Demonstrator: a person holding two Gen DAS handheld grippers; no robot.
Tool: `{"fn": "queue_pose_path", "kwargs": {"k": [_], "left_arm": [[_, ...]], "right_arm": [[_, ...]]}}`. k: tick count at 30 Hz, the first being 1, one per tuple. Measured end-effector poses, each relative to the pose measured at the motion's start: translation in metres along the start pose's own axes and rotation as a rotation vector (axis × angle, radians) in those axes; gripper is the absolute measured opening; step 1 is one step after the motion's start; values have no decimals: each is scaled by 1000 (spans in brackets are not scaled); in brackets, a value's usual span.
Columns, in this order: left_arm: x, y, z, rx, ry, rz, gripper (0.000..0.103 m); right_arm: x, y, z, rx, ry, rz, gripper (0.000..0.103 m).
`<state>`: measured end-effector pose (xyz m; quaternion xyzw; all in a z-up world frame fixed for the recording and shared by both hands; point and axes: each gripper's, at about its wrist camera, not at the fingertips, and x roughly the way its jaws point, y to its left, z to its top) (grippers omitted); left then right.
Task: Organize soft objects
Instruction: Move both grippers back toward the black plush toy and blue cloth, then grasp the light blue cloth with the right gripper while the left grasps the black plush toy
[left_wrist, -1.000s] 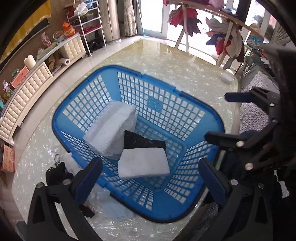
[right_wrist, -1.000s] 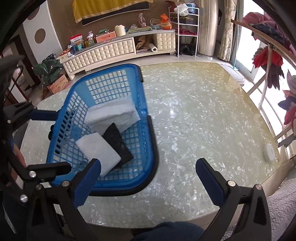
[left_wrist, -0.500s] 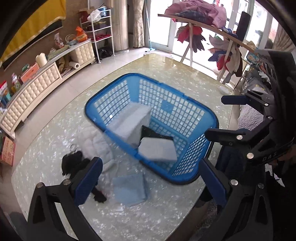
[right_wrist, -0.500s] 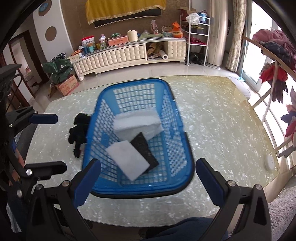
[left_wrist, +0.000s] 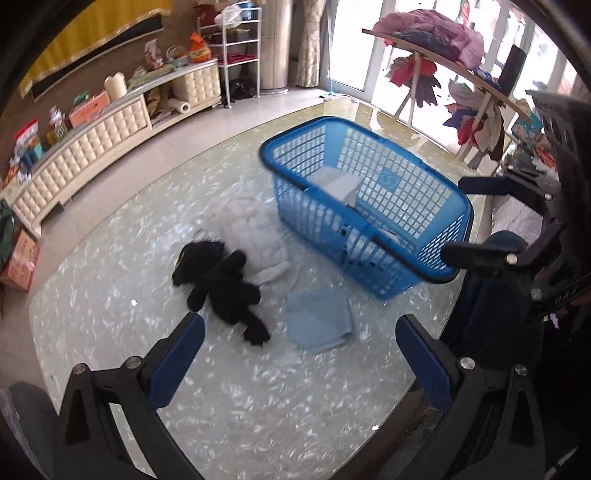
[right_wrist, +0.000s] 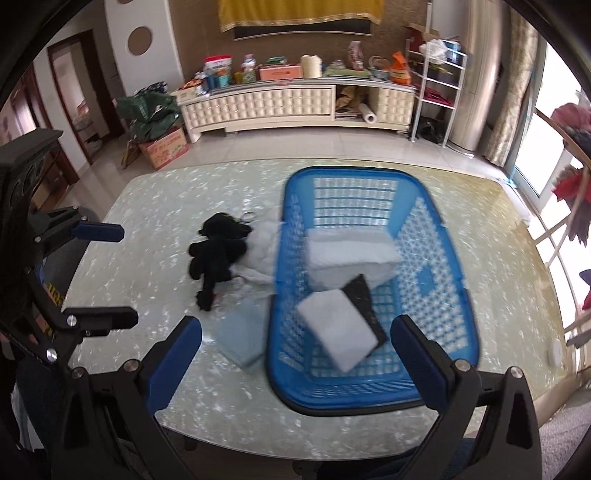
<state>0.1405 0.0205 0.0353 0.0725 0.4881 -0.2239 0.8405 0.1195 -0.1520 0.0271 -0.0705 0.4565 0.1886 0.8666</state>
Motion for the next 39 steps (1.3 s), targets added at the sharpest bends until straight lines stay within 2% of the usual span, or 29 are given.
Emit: {"fn": "queue_pose_path", "kwargs": {"k": [6,10,14,19,26,29,31,35,39], "left_arm": [[-9,28,-13,-52,-27,10,103],[-3,40,-19,-57,2,16,103],[6,50,-24,-71,21,-20,103],[20,62,-28,-59,44,12,103],[38,85,-28,-83,70,26,103],[46,91,-27,-83,80,21,103],[52,95,-27,-79,88,18,103],[66,100,-23,-76,98,-13,103],[78,106,-20,-64,107,-35,103]], "right_arm": [[14,24,7,-44,16,37,102],[24,39,11,-82,30,59,102],[37,52,8,-113,54,77,102],[58,64,5,-142,96,83,102],[81,80,-2,-160,125,80,101],[93,84,-4,-171,151,60,95],[100,87,-6,-176,165,50,95],[108,95,-7,-215,143,-3,95],[117,105,-5,-249,141,10,94]]}}
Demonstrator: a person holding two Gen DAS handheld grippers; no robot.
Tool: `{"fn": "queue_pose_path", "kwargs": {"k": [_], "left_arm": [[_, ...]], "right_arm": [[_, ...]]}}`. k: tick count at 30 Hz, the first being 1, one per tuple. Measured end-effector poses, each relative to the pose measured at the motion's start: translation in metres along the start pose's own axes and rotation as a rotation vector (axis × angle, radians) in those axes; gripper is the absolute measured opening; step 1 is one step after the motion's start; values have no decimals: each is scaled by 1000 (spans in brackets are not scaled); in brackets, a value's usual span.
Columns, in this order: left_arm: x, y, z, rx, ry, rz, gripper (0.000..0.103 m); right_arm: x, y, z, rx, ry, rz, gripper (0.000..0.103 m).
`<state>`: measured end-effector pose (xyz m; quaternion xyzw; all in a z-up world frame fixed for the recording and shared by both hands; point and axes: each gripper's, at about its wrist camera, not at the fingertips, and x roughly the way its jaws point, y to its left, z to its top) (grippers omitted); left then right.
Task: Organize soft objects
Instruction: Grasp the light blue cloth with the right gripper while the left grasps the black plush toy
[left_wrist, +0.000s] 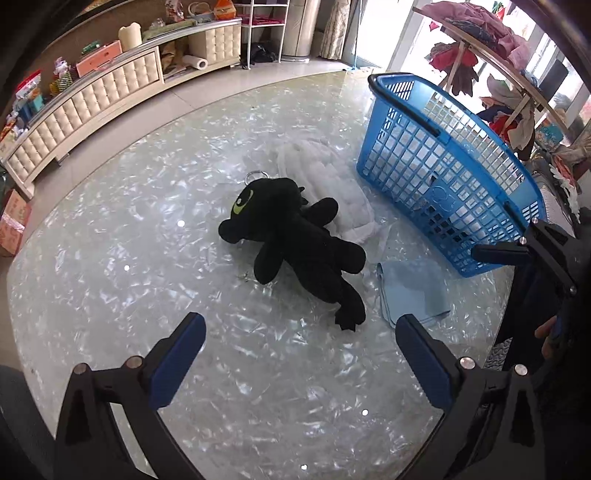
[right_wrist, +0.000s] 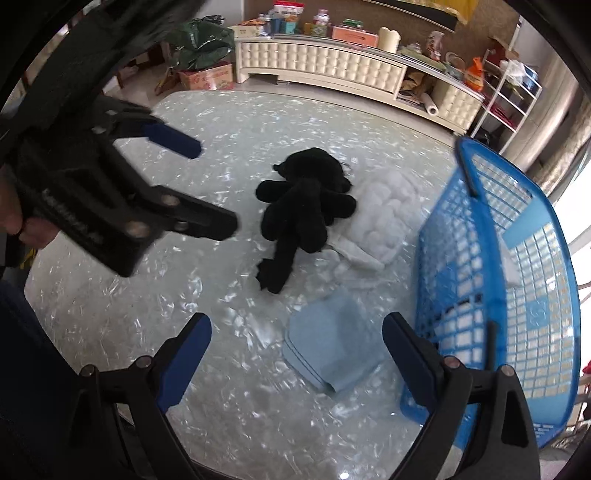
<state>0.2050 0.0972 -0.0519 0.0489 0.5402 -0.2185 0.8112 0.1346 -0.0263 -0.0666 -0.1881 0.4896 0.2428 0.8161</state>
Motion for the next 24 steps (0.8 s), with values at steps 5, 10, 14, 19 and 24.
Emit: {"fn": "queue_pose_path", "kwargs": {"k": [5,10,14,19,24], "left_arm": [[11,9,8,-24,12,-34,102],[24,13,17,-33,23,-39,96],[38,11,25,-30,45,-43,96],[59,5,34,-29,75,-55,96],[77,5,39,-46,102,-46,89]], "right_arm": [[24,1,-3,16,59,9,89],[45,-3,-8,51,94,-15,85],[54,-7,-10,83,103,-32,85],[67,-13,-13,109,130,-49,79],[76,-20,-19,145,161,-40,72]]}}
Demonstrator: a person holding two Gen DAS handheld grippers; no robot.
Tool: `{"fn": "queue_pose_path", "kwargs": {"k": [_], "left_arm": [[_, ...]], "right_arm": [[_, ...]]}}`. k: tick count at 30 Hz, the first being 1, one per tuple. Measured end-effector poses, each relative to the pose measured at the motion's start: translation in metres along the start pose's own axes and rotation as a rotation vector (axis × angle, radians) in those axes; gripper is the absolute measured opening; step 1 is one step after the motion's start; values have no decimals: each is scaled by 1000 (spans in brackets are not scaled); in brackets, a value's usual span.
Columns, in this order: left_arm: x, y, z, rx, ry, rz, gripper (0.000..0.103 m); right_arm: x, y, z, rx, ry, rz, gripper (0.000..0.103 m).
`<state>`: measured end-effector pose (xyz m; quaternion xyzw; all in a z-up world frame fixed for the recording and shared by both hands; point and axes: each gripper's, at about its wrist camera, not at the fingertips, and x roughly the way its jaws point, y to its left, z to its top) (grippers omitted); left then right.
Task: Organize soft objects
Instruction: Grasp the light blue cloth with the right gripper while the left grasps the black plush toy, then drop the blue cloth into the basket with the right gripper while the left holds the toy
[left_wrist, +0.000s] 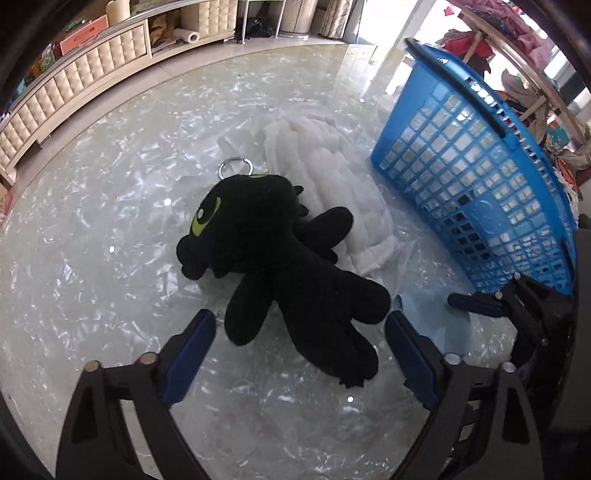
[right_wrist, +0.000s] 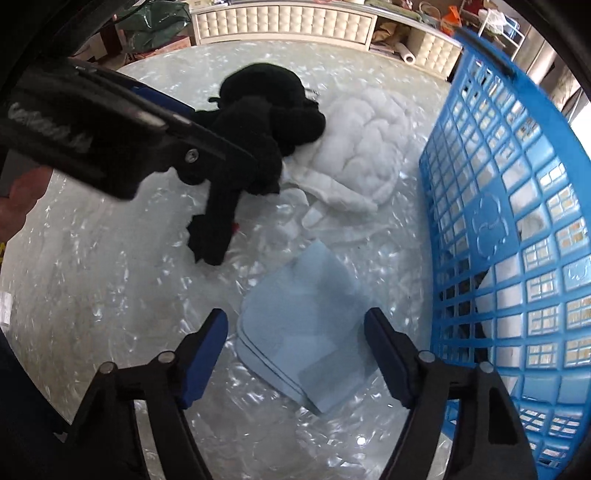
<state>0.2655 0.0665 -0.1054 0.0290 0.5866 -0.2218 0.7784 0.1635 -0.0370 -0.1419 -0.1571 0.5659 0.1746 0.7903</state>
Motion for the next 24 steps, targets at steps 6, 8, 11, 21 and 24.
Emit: {"fn": "queue_pose_path", "kwargs": {"k": [6,8,11,21,24], "left_arm": [[14,0,5,-31,23,-33,67],[18,0,3,-34,29,-41,51],[23,0,0,-24,32,-31,45],[4,2,-18,-3,20,-3,37],[-5,2,-34,3,28,5,37]], "right_arm": [[6,-6,2,20,14,27,64],[5,-8,2,25,9,31,60],[3,-13,0,36,3,38,51],[-11,-21,-1,26,0,84,16],[-15,-19,-4,17,3,99,9]]}}
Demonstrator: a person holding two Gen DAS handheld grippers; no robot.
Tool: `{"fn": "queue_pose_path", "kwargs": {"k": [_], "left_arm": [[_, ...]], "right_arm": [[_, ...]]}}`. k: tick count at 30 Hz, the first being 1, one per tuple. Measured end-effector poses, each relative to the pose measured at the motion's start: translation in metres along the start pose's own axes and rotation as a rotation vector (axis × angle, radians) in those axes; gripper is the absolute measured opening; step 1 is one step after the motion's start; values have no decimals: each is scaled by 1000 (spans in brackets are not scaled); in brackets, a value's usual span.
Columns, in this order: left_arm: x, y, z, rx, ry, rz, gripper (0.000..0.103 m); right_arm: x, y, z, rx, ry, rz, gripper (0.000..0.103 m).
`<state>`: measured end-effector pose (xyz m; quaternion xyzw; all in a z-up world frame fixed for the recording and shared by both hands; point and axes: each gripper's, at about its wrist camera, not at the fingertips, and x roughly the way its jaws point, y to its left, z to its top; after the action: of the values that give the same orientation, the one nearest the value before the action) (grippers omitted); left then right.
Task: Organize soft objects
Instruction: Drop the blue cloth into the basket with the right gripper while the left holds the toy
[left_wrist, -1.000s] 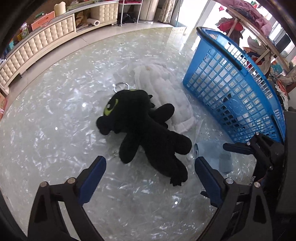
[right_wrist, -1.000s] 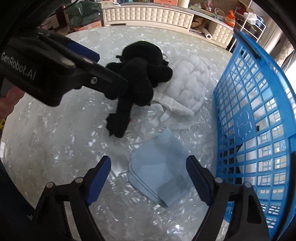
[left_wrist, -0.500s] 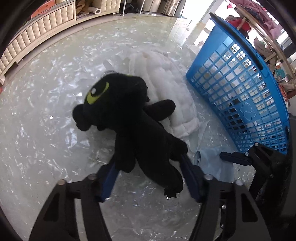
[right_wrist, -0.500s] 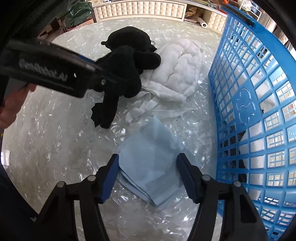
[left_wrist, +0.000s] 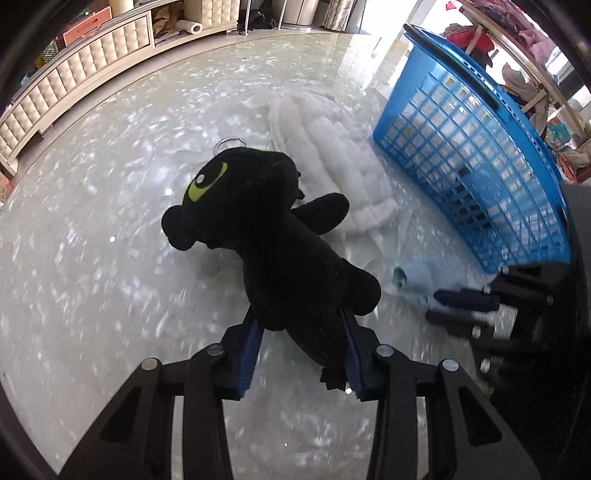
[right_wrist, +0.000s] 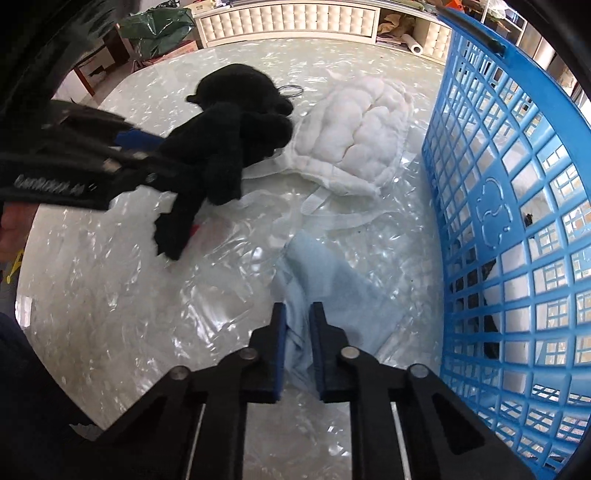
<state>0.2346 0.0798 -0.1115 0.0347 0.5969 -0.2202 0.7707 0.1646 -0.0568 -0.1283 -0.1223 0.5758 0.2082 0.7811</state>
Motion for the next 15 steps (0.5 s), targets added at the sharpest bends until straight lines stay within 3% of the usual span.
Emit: {"fn": "queue_pose_path", "kwargs": {"k": [6,15], "left_arm": [[-30,-2,-40,3,-11,1,37],[-73,-30,-88,-9,-55,2,37]], "right_arm": [[-13,9,-7,-7,-7,40,5],[-62,19,-16,-36,-87,73,5]]}}
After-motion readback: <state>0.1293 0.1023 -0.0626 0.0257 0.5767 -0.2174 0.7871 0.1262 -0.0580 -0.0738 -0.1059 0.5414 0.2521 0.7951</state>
